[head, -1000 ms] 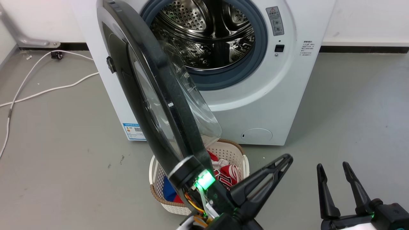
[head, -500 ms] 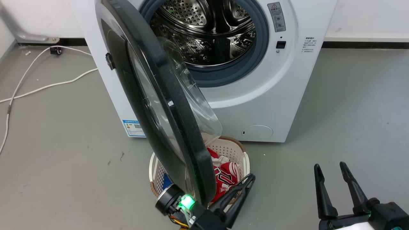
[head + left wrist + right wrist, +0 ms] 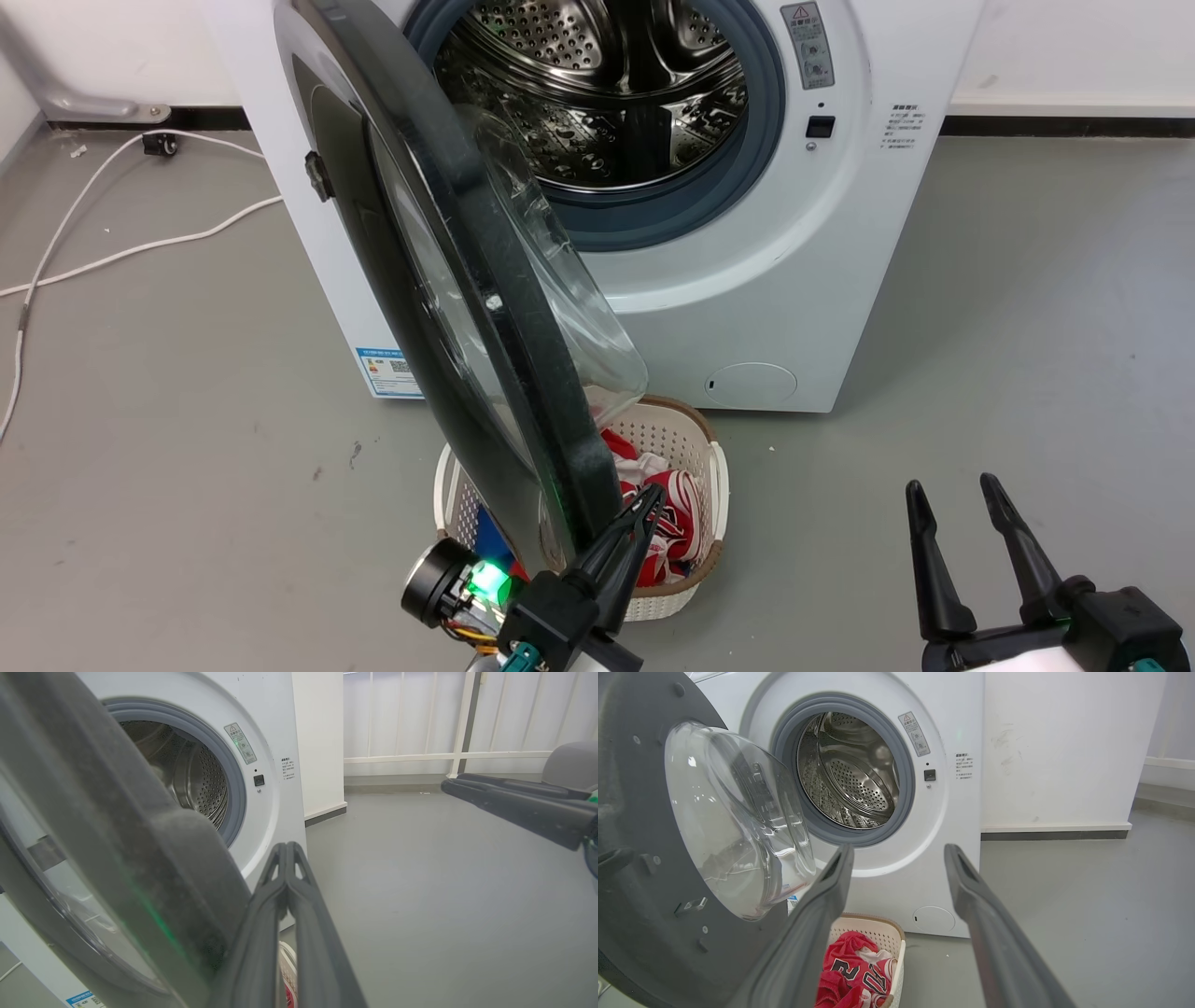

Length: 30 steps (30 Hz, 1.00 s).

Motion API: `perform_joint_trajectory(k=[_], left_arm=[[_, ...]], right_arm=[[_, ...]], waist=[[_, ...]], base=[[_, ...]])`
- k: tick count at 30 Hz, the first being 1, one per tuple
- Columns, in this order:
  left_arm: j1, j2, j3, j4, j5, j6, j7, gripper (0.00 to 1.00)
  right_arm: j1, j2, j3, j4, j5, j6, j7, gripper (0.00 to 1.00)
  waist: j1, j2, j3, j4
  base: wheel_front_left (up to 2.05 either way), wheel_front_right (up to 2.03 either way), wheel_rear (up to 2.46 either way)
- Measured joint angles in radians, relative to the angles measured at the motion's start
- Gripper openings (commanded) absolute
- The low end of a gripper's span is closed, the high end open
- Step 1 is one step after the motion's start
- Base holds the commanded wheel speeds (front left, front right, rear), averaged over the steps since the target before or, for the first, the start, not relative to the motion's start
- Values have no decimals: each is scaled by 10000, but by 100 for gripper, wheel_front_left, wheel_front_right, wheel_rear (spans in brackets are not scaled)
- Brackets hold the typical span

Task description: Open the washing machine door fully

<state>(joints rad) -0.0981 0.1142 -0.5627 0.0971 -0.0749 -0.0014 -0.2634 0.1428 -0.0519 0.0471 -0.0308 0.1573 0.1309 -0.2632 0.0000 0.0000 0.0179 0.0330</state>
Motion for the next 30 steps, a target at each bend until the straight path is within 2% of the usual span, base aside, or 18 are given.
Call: perform_joint_trajectory(k=[12,24,30], left_arm=[[458,48,487,-194,209,-27,-40,0],[990,313,1011,-516,282,209,-27,0],[1421,364,1540,-673,169,474,-29,0]], right_arm=[[59,0,96,159,84,0,-2,100],[240,0,211,316,274,0,0,100],[251,0,219,351,286,0,0,100]], waist=[[0,0,-121,377],[0,0,-160,1190],[0,0,-152,1517]], base=[[0,0,0],[0,0,0],[0,0,0]])
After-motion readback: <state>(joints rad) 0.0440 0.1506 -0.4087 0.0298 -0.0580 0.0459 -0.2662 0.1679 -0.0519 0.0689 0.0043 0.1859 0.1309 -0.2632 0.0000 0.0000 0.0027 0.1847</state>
